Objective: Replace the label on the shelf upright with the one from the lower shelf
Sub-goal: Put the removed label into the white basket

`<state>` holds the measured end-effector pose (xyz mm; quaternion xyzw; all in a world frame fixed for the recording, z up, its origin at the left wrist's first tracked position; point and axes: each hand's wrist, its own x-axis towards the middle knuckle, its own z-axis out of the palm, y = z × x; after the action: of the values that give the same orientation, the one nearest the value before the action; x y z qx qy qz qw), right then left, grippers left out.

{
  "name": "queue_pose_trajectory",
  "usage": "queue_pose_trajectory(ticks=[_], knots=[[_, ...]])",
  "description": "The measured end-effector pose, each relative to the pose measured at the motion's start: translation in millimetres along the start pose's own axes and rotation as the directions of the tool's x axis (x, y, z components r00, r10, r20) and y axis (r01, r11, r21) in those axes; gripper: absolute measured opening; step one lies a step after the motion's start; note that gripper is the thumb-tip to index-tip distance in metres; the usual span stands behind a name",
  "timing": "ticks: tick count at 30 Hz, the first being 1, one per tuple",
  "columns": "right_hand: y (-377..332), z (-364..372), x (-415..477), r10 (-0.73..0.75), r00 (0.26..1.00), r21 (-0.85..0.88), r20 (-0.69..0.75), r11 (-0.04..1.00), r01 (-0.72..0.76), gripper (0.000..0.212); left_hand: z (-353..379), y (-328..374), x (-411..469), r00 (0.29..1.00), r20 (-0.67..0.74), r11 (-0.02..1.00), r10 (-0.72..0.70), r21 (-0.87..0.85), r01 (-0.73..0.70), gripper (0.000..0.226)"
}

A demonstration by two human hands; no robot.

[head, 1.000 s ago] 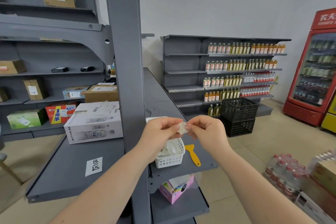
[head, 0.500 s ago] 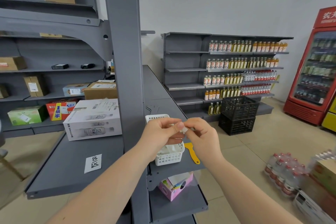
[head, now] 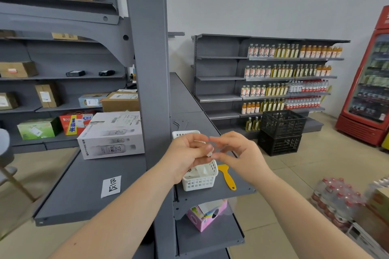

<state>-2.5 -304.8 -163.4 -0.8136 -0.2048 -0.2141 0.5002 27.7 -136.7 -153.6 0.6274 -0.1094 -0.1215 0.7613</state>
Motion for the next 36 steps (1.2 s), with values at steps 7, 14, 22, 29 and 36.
queue_pose_trajectory(ticks=[7, 14, 22, 29, 36], knots=[[15, 15, 4, -0.013, 1.000, -0.094, 0.024, 0.995, 0.015, 0.029, -1, -10, 3, 0.998, -0.059, 0.997, -0.007, 0.073, 0.011, 0.024], [40, 27, 12, -0.233, 0.959, -0.464, 0.158, 0.840, 0.281, 0.010, -14, -21, 4, 0.986, 0.034, 0.983, -0.164, -0.075, 0.166, 0.041], [61, 43, 25, -0.044, 0.992, -0.262, -0.119, 0.965, 0.012, 0.011, -41, -42, -1, 0.966, 0.048, 0.960, -0.255, -0.104, 0.259, 0.037], [101, 71, 47, 0.231, 0.968, -0.391, -0.095, 0.886, -0.250, 0.005, -82, -56, -27, 0.909, -0.012, 0.895, -0.417, 0.167, 0.413, 0.025], [119, 97, 63, 0.114, 0.993, -0.522, 0.028, 0.849, -0.082, 0.021, -137, -60, -52, 0.887, -0.198, 0.879, -0.417, 0.160, 0.449, 0.022]])
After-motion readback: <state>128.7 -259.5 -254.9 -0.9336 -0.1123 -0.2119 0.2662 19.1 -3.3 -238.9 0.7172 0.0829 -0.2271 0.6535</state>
